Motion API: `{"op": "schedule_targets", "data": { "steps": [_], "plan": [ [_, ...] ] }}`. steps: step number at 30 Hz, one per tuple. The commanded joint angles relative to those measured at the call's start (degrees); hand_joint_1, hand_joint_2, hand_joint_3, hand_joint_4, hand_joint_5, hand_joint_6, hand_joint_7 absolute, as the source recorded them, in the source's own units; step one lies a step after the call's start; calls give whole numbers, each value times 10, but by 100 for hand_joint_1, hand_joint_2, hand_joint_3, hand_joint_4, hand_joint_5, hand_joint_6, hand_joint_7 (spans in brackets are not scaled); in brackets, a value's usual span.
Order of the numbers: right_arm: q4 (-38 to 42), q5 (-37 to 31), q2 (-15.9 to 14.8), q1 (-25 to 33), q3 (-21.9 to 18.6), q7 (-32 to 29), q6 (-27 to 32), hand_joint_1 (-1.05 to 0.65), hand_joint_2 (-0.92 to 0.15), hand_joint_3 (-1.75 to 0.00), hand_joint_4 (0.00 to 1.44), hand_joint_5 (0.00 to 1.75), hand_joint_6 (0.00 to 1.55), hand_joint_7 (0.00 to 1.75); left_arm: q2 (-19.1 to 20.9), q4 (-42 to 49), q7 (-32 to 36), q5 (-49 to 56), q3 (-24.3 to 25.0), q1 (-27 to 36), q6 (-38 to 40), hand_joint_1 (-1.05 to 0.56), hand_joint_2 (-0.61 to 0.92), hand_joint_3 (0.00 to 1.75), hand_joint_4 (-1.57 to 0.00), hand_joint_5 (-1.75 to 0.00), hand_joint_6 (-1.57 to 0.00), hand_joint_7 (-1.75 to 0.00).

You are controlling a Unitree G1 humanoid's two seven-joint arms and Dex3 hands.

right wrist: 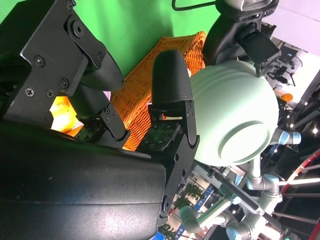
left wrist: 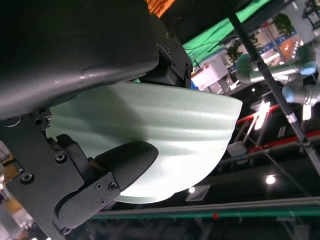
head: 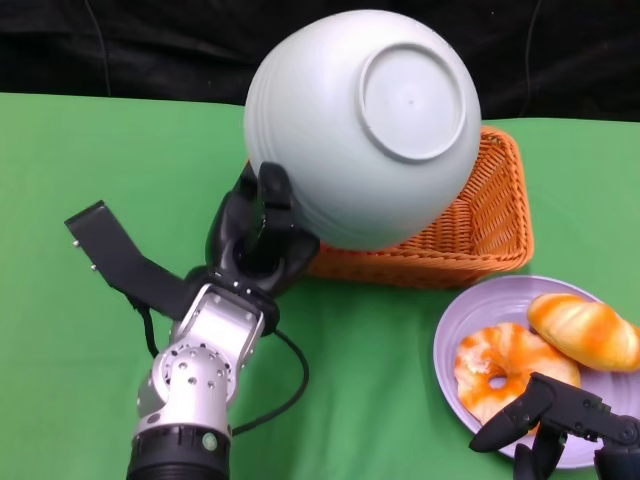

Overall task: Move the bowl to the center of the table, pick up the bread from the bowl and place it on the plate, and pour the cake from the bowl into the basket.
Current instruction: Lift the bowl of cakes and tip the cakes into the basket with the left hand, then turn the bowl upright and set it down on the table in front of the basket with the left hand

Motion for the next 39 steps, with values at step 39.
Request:
{"op": "schedule_targets", "data": {
  "steps": [39],
  "plan": [
    [-16, -18, -5, 1, 23, 3, -12, 17, -14, -163, 95, 175, 91, 123, 293, -13, 20, 712, -213, 75, -745, -17, 30, 154, -96, -175, -76, -174]
  ]
}}
